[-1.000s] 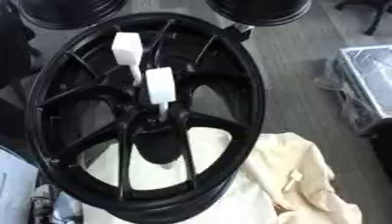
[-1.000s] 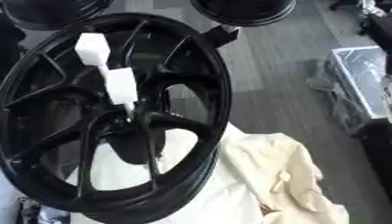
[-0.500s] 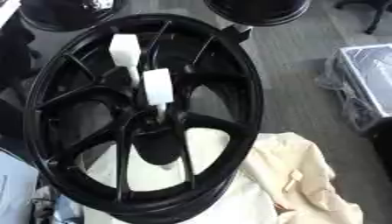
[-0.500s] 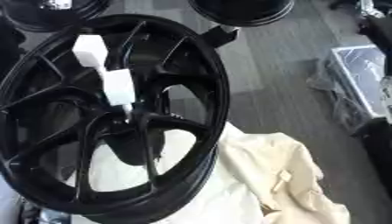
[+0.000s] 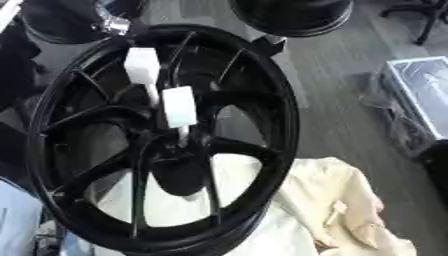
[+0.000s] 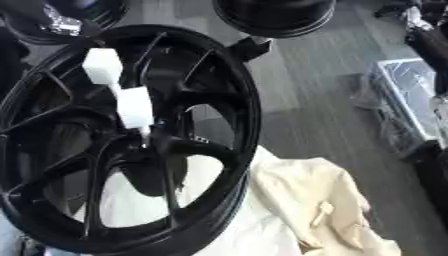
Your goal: Pull the pin out of the wheel hub.
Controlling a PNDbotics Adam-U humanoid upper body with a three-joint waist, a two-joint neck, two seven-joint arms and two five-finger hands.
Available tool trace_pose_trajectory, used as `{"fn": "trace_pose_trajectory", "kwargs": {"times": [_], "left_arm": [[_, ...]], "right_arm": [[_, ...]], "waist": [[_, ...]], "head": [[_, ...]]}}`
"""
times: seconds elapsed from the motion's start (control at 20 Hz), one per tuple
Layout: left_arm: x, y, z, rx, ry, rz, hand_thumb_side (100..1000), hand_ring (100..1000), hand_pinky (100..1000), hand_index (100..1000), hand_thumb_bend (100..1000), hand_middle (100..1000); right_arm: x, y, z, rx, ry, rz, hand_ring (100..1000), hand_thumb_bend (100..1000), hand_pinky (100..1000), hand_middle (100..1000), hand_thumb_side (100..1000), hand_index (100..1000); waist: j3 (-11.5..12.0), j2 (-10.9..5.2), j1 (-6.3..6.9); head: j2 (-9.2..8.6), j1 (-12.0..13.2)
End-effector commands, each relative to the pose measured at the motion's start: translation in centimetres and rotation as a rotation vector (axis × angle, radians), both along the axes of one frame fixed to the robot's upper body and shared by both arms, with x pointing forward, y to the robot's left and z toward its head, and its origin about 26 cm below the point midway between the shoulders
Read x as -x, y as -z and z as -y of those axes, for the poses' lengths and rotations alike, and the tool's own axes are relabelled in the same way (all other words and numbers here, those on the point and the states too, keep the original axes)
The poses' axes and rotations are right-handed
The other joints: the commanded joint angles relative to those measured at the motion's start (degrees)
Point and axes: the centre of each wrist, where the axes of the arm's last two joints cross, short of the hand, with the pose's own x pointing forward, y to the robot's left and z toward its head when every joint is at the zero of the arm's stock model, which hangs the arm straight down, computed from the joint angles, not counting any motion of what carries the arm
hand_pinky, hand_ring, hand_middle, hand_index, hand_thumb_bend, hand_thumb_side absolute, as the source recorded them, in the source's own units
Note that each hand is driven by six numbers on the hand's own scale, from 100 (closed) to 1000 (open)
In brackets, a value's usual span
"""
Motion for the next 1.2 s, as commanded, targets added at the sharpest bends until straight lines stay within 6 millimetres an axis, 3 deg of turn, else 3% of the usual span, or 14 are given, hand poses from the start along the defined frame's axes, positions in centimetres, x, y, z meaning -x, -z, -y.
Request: {"fn": "trace_pose_trajectory", "kwargs": {"times": [0.05,0.35,0.6,1.2], "left_arm": [[0.8,-2.5,-0.7,-0.007,0.01,0.007,510,882,871,866,473,849],[1.3,-4.1,-1.9,0.021,0.04,-0.069,616,878,867,850,581,840],[1.5,-4.1,-2.3,0.056,0.063,-0.112,681,872,861,820,663,820],[1.6,-2.3,-0.8,-0.054,0.073,-0.113,543,885,874,822,592,814]], "right_arm": [[0.1,-1.1,0.3,0.02,0.002,0.021,719,193,895,664,357,827],[0.1,-0.9,0.4,0.02,0.006,0.017,717,186,895,662,360,827],[0.1,-0.9,0.5,0.016,0.015,0.011,715,181,894,659,360,825],[0.1,-1.0,0.4,0.011,0.011,0.016,713,172,894,655,365,825]], "waist": [[0.0,-1.45,-0.25],[0.1,-1.41,-0.19],[0.1,-1.36,-0.1],[-0.1,-1.25,-0.09]], "head": [[-0.43,-0.3],[-0.03,-0.6],[0.02,-0.7],[-0.15,-0.7]]}}
